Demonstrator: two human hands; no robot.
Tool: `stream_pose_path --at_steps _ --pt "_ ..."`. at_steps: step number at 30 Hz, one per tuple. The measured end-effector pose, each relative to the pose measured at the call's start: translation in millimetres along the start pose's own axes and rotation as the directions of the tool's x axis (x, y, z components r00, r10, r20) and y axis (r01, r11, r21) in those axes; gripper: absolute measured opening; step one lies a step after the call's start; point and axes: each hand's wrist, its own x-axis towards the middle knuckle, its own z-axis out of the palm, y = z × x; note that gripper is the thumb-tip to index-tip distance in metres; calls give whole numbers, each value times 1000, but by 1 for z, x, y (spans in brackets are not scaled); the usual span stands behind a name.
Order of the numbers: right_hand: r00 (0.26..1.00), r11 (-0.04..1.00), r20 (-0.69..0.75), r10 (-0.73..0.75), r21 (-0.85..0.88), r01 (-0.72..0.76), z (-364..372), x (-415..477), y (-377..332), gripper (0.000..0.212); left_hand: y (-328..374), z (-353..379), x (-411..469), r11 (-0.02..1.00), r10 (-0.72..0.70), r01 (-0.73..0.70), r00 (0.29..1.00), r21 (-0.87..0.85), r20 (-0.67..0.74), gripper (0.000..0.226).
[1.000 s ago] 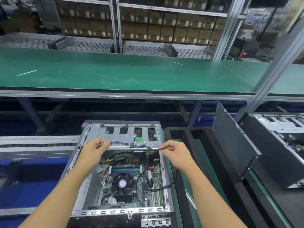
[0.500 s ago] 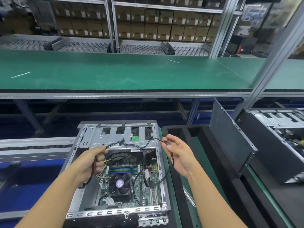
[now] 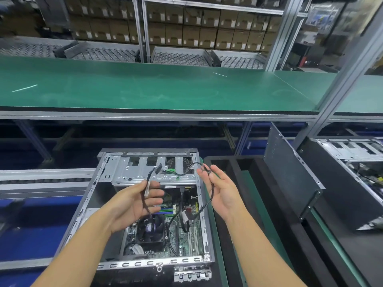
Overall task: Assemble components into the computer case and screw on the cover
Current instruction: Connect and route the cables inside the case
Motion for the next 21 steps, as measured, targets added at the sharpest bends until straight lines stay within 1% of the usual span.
stream_pose_path --at_steps 7,11,14,21 --pt "982 999 -191 -4 -37 -3 0 7 8 21 0 6 1 991 42 -43 999 -131 -12 34" --pt "977 1000 -215 12 -15 -16 1 8 12 20 2 13 0 977 58 -64 998 -203 -34 24" --pt "974 999 -225 28 -38 -37 4 11 14 18 4 20 0 944 69 -86 996 -318 -63 19" --pt "962 988 -232 143 -17 -151 10 12 22 14 8 31 0 818 0 -59 995 -572 -103 24"
